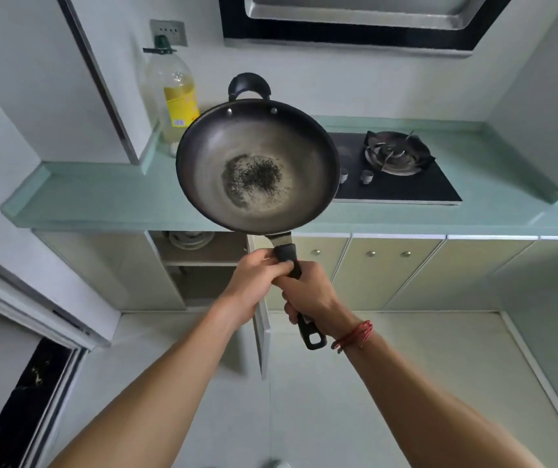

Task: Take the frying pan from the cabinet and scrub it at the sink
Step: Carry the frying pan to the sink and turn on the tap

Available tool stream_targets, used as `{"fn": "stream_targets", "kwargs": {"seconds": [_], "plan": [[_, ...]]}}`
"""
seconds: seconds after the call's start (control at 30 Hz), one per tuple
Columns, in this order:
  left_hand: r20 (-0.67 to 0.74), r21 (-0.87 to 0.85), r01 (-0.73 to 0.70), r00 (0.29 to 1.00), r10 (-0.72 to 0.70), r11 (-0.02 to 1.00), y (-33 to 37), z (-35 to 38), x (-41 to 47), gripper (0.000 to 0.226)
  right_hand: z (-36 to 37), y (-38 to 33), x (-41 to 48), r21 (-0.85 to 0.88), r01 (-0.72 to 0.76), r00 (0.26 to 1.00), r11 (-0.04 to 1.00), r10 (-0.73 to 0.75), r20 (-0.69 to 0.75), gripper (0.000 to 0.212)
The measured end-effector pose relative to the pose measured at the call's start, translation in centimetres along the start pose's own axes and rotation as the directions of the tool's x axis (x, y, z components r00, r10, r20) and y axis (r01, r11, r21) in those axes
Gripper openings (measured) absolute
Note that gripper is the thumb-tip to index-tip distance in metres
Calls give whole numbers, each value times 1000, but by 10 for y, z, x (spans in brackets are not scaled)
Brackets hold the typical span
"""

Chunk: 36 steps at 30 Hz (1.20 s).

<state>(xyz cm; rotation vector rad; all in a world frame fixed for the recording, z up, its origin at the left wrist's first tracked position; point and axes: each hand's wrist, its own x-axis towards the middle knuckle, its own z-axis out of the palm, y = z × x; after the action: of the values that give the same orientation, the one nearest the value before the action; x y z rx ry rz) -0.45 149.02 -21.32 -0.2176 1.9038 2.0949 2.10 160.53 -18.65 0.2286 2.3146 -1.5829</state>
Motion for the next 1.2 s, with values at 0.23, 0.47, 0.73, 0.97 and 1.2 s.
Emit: {"fn": "stream_targets", "kwargs": {"seconds": [0.23,0.47,0.73,0.97,1.2], "plan": [[-162,138,100,984,-77,985,-54,-13,33,32,-13,38,21,-55,-100,993,993,96,-62,8],[-325,543,244,943,-66,804,-140,-47,86,27,13,62,56,23,-191,973,981,192,-130,7],[-286,616,270,952,-109,740,-180,-49,129,52,36,47,96,64,-185,963,981,194,-186,5],[-211,659,212,973,-93,722,-191,-47,141,48,47,33,118,18,-147,969,989,147,-198,3],[-213,532,227,968,-131,816,-195,-69,137,33,57,18,132,-76,-114,980,991,100,-174,7]]}}
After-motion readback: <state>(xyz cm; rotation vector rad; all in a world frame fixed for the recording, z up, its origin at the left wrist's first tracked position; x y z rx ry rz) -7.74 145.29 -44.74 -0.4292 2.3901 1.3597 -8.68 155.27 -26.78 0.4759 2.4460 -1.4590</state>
